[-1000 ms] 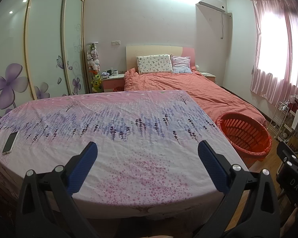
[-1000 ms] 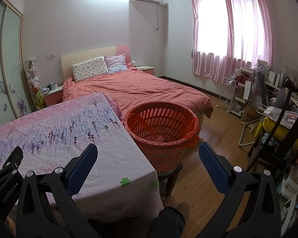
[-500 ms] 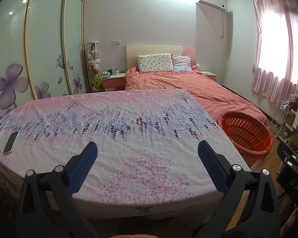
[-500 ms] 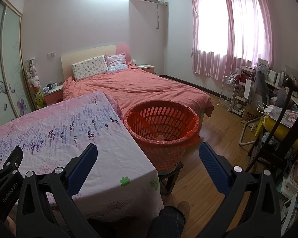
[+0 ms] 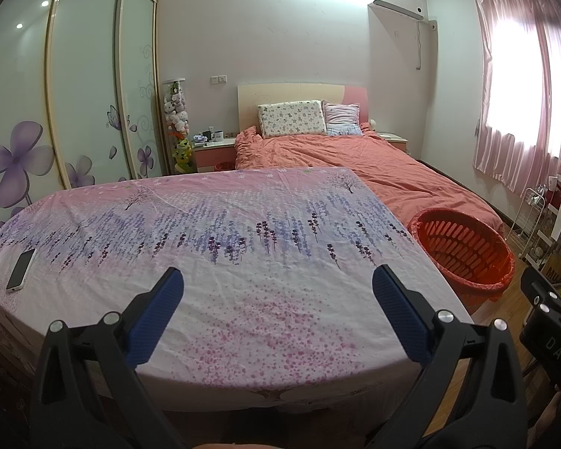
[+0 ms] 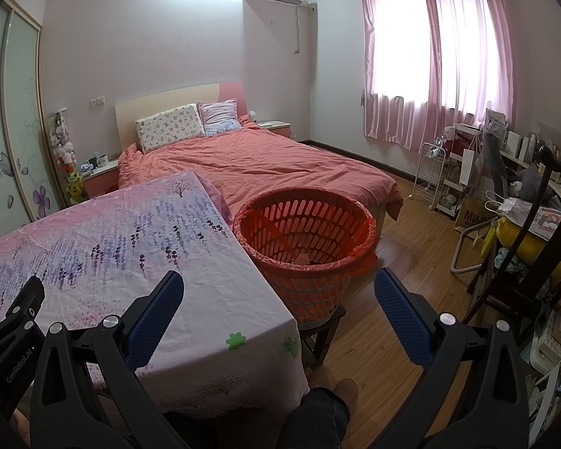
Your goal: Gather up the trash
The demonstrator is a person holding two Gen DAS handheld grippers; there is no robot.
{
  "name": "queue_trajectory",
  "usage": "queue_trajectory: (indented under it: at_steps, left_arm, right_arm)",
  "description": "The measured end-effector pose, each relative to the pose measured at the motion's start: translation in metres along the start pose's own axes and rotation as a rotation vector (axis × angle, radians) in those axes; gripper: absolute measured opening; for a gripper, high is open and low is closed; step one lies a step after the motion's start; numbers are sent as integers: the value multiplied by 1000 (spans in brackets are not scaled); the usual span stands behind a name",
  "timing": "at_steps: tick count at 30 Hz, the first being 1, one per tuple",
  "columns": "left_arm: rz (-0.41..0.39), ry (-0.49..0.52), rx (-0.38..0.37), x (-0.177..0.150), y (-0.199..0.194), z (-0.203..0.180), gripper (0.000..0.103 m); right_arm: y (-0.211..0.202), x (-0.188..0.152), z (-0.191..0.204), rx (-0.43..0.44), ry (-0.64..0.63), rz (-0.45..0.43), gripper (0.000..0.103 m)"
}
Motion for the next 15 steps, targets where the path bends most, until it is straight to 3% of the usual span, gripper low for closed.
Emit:
queue_trajectory:
  at_steps: [15]
  left_arm:
    - [-3, 0, 1, 0, 1, 5, 99]
  right_arm:
    - [0, -1, 1, 0, 0, 2, 101]
Point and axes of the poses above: each gripper's, at about its wrist camera, not at the fingertips, and y roughly the way its jaws point, z to its left, x to its top, the point moved 5 cm from there along y, roughly the way its jaws point, and after that the axes turned 3 degrees about -x, right-handed, at the moved point
